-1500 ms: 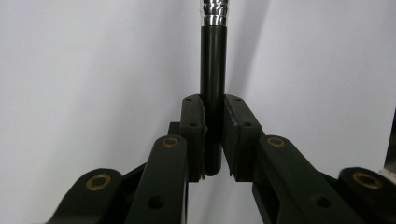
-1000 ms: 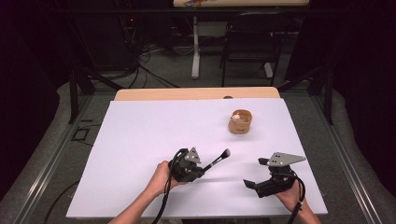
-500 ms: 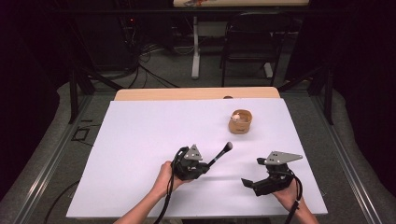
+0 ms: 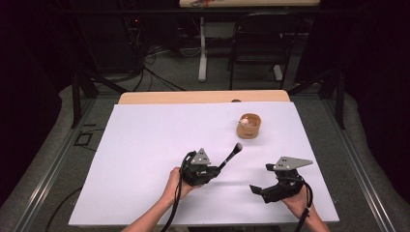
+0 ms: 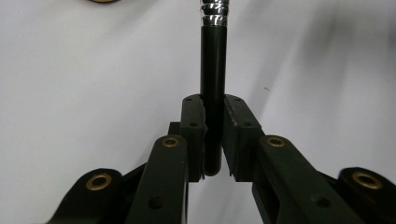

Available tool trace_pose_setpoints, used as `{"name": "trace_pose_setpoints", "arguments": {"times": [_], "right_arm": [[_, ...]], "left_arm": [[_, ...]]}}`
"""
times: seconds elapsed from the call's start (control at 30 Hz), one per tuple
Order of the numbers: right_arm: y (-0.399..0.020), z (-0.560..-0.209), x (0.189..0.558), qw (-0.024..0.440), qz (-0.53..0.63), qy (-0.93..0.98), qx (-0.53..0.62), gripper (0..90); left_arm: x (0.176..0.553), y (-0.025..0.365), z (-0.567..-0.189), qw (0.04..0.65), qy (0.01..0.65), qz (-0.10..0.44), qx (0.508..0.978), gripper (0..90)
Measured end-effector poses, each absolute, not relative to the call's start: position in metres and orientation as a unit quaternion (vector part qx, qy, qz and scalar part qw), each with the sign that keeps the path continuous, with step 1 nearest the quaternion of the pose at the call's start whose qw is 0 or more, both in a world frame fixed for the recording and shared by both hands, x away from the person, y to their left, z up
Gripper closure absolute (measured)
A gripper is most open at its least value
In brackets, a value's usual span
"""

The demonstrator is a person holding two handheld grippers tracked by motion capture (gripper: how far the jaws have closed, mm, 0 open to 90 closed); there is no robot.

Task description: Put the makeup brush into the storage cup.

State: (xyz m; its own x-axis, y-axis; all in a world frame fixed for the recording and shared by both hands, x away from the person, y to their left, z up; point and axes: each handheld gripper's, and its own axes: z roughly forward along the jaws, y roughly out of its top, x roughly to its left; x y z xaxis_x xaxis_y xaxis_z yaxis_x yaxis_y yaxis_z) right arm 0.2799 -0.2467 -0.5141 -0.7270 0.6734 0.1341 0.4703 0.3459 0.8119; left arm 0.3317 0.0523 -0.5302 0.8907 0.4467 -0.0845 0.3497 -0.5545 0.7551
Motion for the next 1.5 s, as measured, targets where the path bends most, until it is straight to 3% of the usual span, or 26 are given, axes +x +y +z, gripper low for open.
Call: {"name": "trace_pose_setpoints", "arguments": {"times": [0.43, 1.0, 1.17, 1.5], "right_arm": [[-0.242, -0.512, 0.281, 0.106, 0.449, 0.812, 0.358, 0.0], [-0.224, -0.499, 0.297, 0.101, 0.479, 0.788, 0.373, 0.8], [-0.215, -0.496, 0.306, 0.104, 0.488, 0.782, 0.373, 7.8], [-0.205, -0.493, 0.314, 0.115, 0.509, 0.762, 0.383, 33.1]], "left_arm": [[0.331, 0.047, -0.534, 0.475, 0.229, 0.059, 0.848, 79.2], [0.330, 0.041, -0.540, 0.491, 0.232, 0.067, 0.837, 79.1], [0.330, 0.040, -0.541, 0.491, 0.230, 0.066, 0.838, 79.1], [0.330, 0.036, -0.544, 0.486, 0.231, 0.060, 0.841, 79.1]]}}
